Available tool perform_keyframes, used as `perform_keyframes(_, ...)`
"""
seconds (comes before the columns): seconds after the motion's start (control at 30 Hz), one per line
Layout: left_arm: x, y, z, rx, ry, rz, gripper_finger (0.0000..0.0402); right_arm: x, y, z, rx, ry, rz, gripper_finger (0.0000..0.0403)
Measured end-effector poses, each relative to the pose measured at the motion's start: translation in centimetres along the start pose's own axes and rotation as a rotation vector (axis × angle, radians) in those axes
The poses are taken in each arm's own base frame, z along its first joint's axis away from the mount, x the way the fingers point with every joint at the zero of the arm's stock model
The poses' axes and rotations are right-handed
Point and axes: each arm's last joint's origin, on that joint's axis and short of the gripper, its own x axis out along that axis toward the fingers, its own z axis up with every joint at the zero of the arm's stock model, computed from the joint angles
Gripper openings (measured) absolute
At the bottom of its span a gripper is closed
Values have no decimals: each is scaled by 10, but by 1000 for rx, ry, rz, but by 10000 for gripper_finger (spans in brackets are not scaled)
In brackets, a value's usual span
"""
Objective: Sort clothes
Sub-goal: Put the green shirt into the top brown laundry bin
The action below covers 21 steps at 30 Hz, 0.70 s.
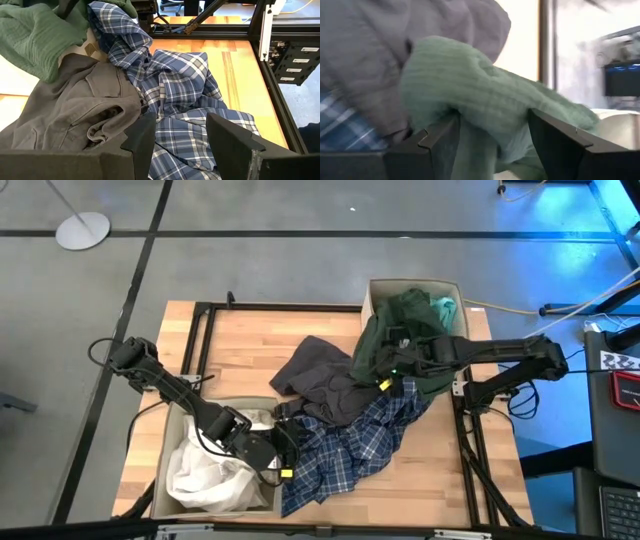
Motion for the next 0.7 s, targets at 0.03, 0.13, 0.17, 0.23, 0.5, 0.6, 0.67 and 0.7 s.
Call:
perform_keyframes(0.03, 0, 0, 0, 0, 0, 0, 166, 2, 0, 0, -3, -2, -22, 236)
perform_keyframes(0.13, 0, 0, 0, 0, 0, 0, 166, 3, -1, 1, 8, -6, -59, 222)
perform_keyframes(0.17, 0, 0, 0, 0, 0, 0, 166, 3, -1, 2, 11, -11, -59, 213)
perform_keyframes(0.23, 0, 0, 0, 0, 0, 0, 166, 3, -1, 2, 4, -13, -60, 188)
perform_keyframes(0.5, 0, 0, 0, 1, 0, 0, 166, 3, -1, 2, -8, -10, -68, 39)
perform_keyframes(0.6, 0, 0, 0, 1, 0, 0, 166, 3, -3, 1, 0, 17, -148, 9)
perform_keyframes(0.67, 0, 0, 0, 1, 0, 0, 166, 2, -6, 0, 7, 33, -222, 16)
perform_keyframes(0.7, 0, 0, 0, 1, 0, 0, 166, 0, -7, -1, 9, 39, -257, 19)
